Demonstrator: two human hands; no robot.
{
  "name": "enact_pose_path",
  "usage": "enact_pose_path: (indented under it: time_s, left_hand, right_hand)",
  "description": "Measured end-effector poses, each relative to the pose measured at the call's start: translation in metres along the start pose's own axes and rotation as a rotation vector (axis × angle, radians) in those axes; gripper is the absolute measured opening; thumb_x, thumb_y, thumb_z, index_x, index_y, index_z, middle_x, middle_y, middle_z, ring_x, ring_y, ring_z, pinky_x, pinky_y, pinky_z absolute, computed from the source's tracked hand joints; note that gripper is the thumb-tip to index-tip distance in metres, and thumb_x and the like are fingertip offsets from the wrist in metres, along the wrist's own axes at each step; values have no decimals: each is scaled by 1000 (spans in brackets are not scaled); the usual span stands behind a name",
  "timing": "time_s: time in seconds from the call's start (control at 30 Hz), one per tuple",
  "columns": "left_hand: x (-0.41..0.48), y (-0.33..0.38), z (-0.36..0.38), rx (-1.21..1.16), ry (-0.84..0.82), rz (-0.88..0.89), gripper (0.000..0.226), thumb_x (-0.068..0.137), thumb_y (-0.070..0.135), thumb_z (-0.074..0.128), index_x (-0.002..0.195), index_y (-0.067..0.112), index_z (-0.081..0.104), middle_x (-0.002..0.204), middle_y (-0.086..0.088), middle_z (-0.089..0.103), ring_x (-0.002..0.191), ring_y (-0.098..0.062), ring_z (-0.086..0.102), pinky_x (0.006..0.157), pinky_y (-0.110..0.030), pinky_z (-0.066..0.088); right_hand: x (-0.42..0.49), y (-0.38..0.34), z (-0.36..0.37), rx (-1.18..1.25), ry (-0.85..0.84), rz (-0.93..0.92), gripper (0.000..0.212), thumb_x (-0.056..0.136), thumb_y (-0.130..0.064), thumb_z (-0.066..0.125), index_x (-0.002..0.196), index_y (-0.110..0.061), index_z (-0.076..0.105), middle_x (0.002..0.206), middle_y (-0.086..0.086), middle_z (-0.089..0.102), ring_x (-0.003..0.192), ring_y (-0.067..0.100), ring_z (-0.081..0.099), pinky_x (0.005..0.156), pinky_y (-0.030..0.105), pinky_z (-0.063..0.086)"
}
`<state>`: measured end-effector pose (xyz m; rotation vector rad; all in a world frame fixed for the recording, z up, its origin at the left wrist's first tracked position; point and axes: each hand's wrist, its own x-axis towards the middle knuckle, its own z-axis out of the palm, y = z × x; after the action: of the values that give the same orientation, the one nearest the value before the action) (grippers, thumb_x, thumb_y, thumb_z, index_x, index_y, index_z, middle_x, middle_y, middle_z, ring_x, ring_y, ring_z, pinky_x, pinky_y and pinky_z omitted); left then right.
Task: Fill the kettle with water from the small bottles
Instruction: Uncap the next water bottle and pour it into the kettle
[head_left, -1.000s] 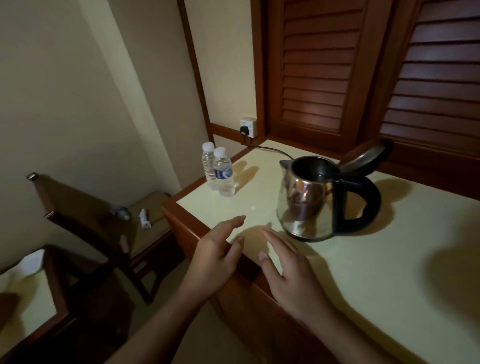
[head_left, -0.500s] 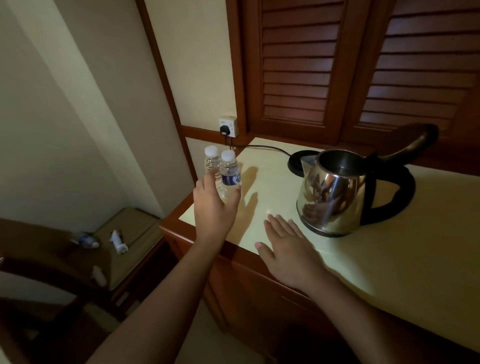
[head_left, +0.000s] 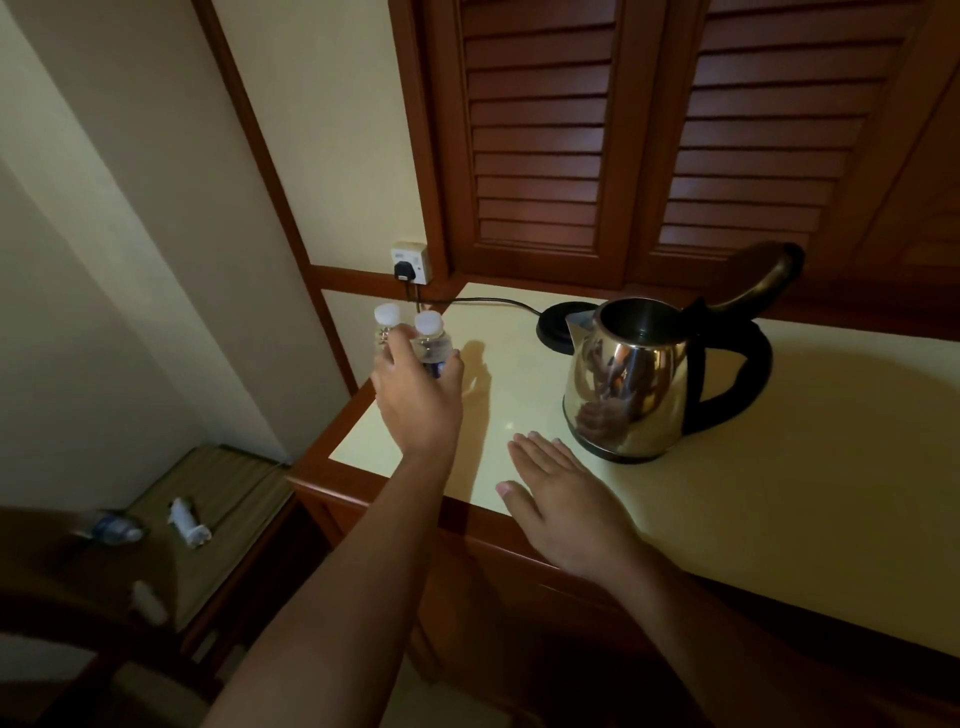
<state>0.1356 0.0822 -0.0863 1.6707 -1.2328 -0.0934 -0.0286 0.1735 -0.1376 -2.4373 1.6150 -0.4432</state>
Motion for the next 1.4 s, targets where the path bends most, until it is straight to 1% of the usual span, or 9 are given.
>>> enact_pose_path:
  time_s: [0.23, 0.43, 0.6, 0.73, 0.9, 1.13, 1.23, 1.3, 1.4]
  left_hand:
    - [-21, -5, -26, -111, -78, 102, 48, 87, 30, 82, 124, 22, 53, 118, 0, 67, 105, -19, 64, 84, -42, 60]
    - [-60, 4, -59, -266, -380, 235, 50, 82, 33, 88, 122, 24, 61, 110, 15, 69, 93, -7, 66, 73, -15, 53]
    - [-80, 13, -70, -363, -595, 257, 57, 80, 27, 89, 129, 25, 60, 111, 19, 69, 101, 0, 65, 75, -8, 49]
    - [-91, 14, -70, -398, -655, 195, 62, 81, 33, 89, 132, 32, 54, 117, 22, 66, 107, 7, 61, 80, -10, 51]
    - [-103, 12, -64, -372, -669, 98, 59, 73, 56, 85, 117, 55, 46, 114, 27, 64, 106, 12, 61, 82, -14, 56]
    - [-111, 9, -56, -502, -676, 51, 52, 78, 27, 93, 124, 31, 68, 107, 12, 78, 99, -9, 74, 88, -34, 62]
    - [-106, 12, -61, -527, -791, 88, 47, 83, 19, 88, 124, 33, 69, 113, 12, 77, 106, -10, 72, 93, -30, 59]
    - [-101, 15, -64, -543, -869, 107, 48, 86, 14, 86, 128, 31, 69, 117, 12, 76, 110, -9, 71, 94, -23, 55]
    - [-96, 20, -65, -551, -937, 121, 55, 88, 16, 84, 136, 33, 62, 125, 13, 73, 116, -11, 68, 100, -27, 54]
  right_hand:
    - [-11, -7, -16, 202, 397, -64, 37, 103, -33, 49, 134, -17, 61, 133, -5, 64, 127, 9, 52, 106, 34, 43]
    - [1, -21, -75, 346, 551, -17, 37, 99, -37, 53, 132, -21, 60, 118, -12, 59, 104, -3, 54, 88, 11, 43]
    - [9, -20, -115, -67, 496, -320, 17, 93, -30, 69, 102, -17, 74, 98, 3, 71, 82, 15, 61, 66, 29, 51]
    - [11, -16, -123, 7, 486, -184, 43, 86, -52, 59, 88, -12, 76, 81, 3, 69, 66, 11, 53, 61, 18, 34]
    - [13, -16, -122, -56, 484, -263, 34, 77, -36, 82, 68, -6, 70, 63, 6, 63, 55, 11, 44, 52, 25, 39]
    - [11, -15, -139, -102, 247, -353, 40, 95, -39, 49, 83, -6, 69, 81, 7, 61, 70, 20, 53, 63, 40, 47]
    - [5, -8, -156, -65, -14, -331, 18, 97, -22, 58, 108, -14, 69, 106, 2, 61, 92, 12, 53, 82, 28, 46]
    - [-3, -2, -163, -40, -113, -294, 29, 97, -13, 60, 125, -19, 63, 126, -4, 56, 110, 4, 46, 91, 9, 34]
    - [-15, 4, -172, 7, -83, -284, 51, 90, 6, 58, 134, -19, 57, 136, -4, 52, 124, 7, 43, 101, 16, 33]
